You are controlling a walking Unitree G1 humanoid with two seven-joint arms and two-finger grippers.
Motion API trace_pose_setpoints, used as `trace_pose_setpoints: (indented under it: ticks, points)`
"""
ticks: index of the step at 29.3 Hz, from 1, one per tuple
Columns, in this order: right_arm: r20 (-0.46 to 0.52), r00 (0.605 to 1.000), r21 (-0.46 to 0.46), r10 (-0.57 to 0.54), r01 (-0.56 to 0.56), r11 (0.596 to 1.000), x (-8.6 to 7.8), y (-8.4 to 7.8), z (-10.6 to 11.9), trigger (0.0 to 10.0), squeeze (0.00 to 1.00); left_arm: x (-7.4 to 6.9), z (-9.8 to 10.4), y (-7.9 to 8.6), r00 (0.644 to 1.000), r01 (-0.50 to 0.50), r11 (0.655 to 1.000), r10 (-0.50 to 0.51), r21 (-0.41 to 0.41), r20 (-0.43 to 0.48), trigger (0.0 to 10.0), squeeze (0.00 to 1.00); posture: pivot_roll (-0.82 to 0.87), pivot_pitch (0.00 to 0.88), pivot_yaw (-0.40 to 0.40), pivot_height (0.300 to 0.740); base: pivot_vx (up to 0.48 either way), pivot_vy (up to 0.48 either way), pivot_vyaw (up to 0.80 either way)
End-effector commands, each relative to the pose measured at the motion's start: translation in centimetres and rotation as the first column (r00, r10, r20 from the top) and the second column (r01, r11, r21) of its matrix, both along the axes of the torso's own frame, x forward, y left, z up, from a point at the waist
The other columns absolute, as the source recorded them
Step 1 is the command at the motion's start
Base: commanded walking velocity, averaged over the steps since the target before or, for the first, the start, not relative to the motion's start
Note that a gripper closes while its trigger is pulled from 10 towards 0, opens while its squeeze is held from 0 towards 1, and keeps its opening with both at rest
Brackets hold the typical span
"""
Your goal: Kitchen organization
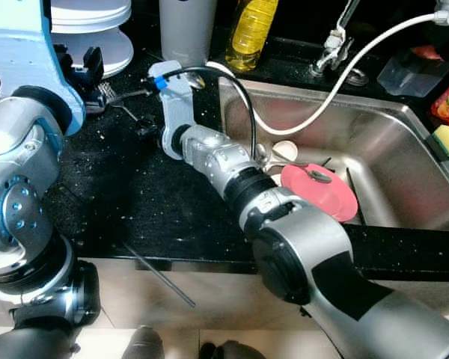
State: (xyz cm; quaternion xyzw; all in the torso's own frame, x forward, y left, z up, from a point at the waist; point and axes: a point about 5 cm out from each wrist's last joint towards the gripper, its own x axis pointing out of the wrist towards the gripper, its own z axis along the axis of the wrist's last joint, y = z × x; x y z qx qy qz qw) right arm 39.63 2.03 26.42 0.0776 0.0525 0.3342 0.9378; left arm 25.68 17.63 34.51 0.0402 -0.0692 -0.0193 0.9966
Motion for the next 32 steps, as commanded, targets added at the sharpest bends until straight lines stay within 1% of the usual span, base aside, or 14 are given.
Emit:
trace_pose_setpoints:
  ticks: [1, 5, 6, 7, 9, 12, 13, 14, 15, 16, 20, 22, 27, 32]
  points:
    - [0.063, 0.997, 0.057, -0.049, 0.046, 0.997, 0.7, -1.5, 2.3, 0.0, 0.0, 0.1, -0.1, -0.7, 0.999, 0.042, 0.999, -0.042, 0.004, 0.003, 10.0, 0.0, 0.4, 0.041, -0.111, 0.74, 0.0, 0.0, 0.0]
    - [0.09, 0.993, 0.063, -0.078, 0.073, 0.995, 1.0, -2.4, 3.1, 0.0, 0.0, 0.2, -0.1, -0.7, 0.999, 0.045, 0.999, -0.045, 0.003, 0.002, 10.0, 0.0, 0.4, 0.04, -0.108, 0.74, 0.0, 0.0, 0.0]
    - [0.128, 0.982, 0.049, -0.138, 0.132, 0.99, 1.6, -4.1, 3.9, 0.0, 0.0, 0.3, -0.1, -0.8, 0.999, 0.05, 0.999, -0.05, 0.003, 0.002, 10.0, 0.0, 0.39, 0.035, -0.1, 0.74, 0.0, 0.0, 0.0]
    - [0.128, 0.982, 0.049, -0.138, 0.132, 0.99, 1.6, -4.1, 3.9, 0.0, 0.0, 0.3, -0.1, -0.8, 0.999, 0.05, 0.999, -0.05, 0.003, 0.002, 10.0, 0.0, 0.39, 0.035, -0.1, 0.74, 0.0, 0.0, 0.0]
    - [0.171, 0.945, -0.026, -0.28, 0.289, 0.957, 2.6, -8.2, 4.0, 0.0, 0.0, 0.4, -0.1, -1.0, 0.998, 0.064, 0.998, -0.064, 0.002, 0.002, 10.0, 0.0, 0.37, 0.033, -0.09, 0.74, 0.0, 0.0, 0.0]
    - [0.181, 0.929, -0.055, -0.324, 0.338, 0.939, 2.9, -9.5, 3.8, 0.0, 0.0, 0.5, -0.1, -1.0, 0.998, 0.068, 0.998, -0.068, 0.002, 0.002, 10.0, 0.0, 0.37, 0.033, -0.09, 0.74, 0.0, 0.0, 0.0]
    - [0.182, 0.914, -0.088, -0.363, 0.383, 0.92, 3.1, -10.8, 3.3, 9.8, 0.0, 0.6, 0.0, -1.1, 0.997, 0.072, 0.997, -0.072, 0.002, 0.002, 10.0, 0.0, 0.37, 0.033, -0.084, 0.74, 0.0, 0.0, 0.0]
    - [0.182, 0.896, -0.125, -0.405, 0.43, 0.894, 3.3, -12.2, 2.6, 10.0, 0.0, 0.6, 0.0, -1.1, 0.997, 0.076, 0.997, -0.076, 0.002, 0.002, 10.0, 0.0, 0.36, 0.034, -0.077, 0.74, 0.0, 0.0, 0.0]
    - [0.182, 0.896, -0.125, -0.405, 0.43, 0.894, 3.3, -12.2, 2.6, 10.0, 0.0, 0.6, 0.0, -1.1, 0.997, 0.076, 0.997, -0.076, 0.002, 0.002, 10.0, 0.0, 0.36, 0.034, -0.077, 0.74, 0.0, 0.0, 0.0]
    - [0.191, 0.848, -0.158, -0.494, 0.523, 0.837, 3.4, -15.4, 1.4, 10.0, 0.0, 0.7, -0.1, -1.2, 0.997, 0.08, 0.997, -0.08, 0.005, 0.001, 10.0, 0.0, 0.36, 0.034, -0.071, 0.74, 0.0, 0.0, 0.0]
    - [0.228, 0.816, -0.135, -0.531, 0.566, 0.813, 3.3, -16.7, 1.6, 10.0, 0.0, 0.7, -0.2, -1.1, 0.997, 0.079, 0.997, -0.079, 0.01, 0.002, 10.0, 0.0, 0.35, 0.034, -0.069, 0.74, 0.0, 0.0, 0.0]
    - [0.262, 0.785, -0.094, -0.561, 0.6, 0.795, 3.2, -17.8, 1.9, 10.0, 0.0, 0.7, -0.3, -1.1, 0.997, 0.078, 0.997, -0.078, 0.013, 0.008, 10.0, 0.0, 0.34, 0.035, -0.068, 0.74, 0.0, 0.0, 0.0]
    - [0.325, 0.681, 0.154, -0.657, 0.647, 0.747, 1.7, -20.8, 3.2, 10.0, 0.0, 0.3, -1.5, -1.3, 0.996, 0.083, 0.996, -0.084, 0.02, 0.024, 10.0, 0.0, 0.3, 0.037, -0.063, 0.74, 0.0, 0.0, 0.0]
    - [0.364, 0.631, 0.236, -0.686, 0.65, 0.723, 0.4, -21.8, 3.6, 10.0, 0.0, 0.0, -2.3, -2.0, 0.995, 0.09, 0.995, -0.091, 0.039, 0.031, 10.0, 0.0, 0.27, 0.036, -0.051, 0.74, 0.0, 0.0, 0.0]
